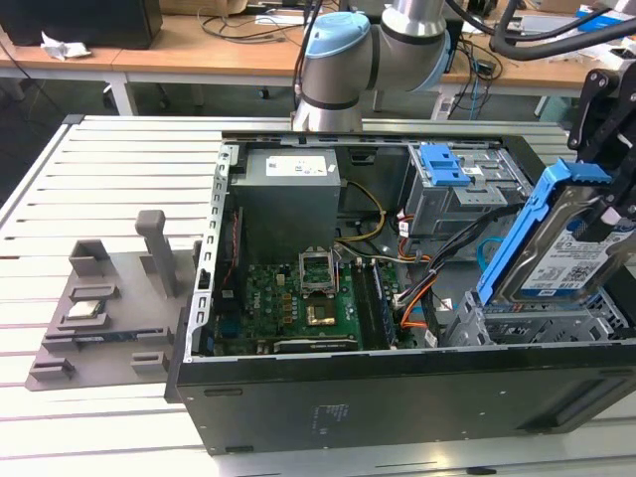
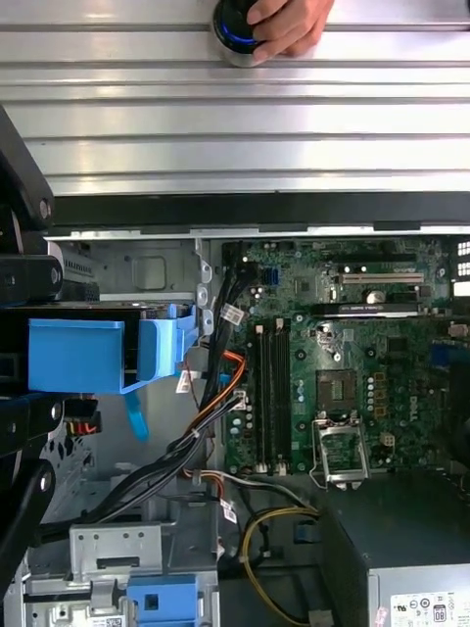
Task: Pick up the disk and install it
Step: 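Insert the disk into the insertion slot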
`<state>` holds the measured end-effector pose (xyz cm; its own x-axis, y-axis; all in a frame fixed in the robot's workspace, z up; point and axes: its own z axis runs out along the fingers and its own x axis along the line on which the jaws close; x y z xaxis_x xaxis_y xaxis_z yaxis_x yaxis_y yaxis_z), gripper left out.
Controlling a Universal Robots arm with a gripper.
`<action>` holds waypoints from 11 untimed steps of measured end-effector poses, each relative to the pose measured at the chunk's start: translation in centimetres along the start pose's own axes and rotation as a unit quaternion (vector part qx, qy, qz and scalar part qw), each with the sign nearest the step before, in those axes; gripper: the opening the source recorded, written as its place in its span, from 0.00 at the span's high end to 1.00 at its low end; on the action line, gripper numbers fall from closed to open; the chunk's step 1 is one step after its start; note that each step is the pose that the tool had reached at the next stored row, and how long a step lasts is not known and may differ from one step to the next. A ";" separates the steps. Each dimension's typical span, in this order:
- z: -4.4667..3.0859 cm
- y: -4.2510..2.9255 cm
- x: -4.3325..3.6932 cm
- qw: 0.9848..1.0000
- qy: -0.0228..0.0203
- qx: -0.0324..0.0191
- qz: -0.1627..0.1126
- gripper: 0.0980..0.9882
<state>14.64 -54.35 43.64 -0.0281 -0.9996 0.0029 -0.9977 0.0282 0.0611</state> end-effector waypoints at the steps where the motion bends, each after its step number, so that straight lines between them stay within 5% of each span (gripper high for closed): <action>1: 0.11 0.03 0.00 1.000 0.000 0.000 0.000 0.70; 11: 2.28 -0.08 0.00 1.000 0.000 0.000 0.000 0.70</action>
<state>14.58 -54.36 41.36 -0.0281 -0.9996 0.0028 -0.9977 0.0283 0.0611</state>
